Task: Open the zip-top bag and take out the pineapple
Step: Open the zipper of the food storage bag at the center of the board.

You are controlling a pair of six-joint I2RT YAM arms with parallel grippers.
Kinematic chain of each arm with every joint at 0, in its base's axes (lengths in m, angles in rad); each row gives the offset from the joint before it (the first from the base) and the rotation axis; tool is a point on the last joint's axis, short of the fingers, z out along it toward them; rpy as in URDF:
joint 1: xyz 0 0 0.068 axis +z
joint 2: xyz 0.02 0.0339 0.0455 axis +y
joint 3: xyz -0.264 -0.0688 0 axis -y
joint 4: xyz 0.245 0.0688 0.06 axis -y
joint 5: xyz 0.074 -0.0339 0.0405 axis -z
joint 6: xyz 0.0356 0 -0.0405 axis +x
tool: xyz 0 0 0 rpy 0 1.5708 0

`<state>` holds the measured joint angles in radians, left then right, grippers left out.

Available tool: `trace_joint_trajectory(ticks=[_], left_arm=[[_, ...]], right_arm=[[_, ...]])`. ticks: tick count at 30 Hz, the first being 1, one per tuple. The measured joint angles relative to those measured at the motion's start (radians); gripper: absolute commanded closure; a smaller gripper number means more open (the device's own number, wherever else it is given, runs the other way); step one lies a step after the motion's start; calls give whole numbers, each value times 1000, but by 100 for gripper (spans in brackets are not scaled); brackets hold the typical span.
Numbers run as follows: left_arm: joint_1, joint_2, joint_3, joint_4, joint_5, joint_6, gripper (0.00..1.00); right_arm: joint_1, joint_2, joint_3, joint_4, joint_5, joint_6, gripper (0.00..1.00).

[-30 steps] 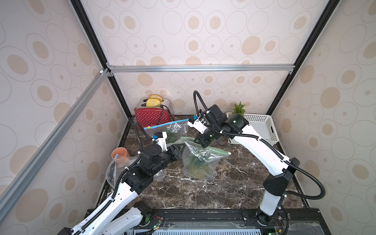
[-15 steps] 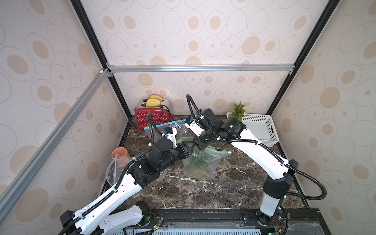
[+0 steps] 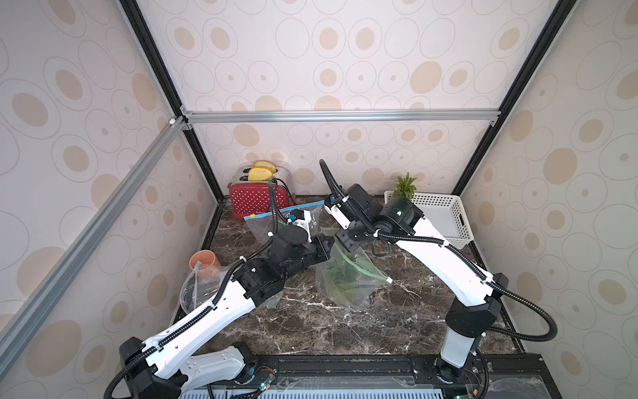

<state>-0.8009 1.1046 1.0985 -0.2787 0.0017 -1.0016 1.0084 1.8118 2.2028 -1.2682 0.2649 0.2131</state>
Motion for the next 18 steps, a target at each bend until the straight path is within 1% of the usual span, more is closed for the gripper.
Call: trace_joint_trajectory(ticks=[6, 12, 15, 18], left_arm=[[-1, -16, 0, -8, 0, 6, 100], [-1, -47, 0, -37, 0, 7, 100], [-1, -63, 2, -58, 0, 8, 100], [-1, -68, 5, -69, 0, 11, 100]], right_arm=[[-26, 0, -3, -5, 23, -1, 100], [-89, -3, -22, 0, 22, -11, 100], [-113, -5, -32, 4, 17, -20, 95], [-118, -8, -33, 8, -2, -38, 80]])
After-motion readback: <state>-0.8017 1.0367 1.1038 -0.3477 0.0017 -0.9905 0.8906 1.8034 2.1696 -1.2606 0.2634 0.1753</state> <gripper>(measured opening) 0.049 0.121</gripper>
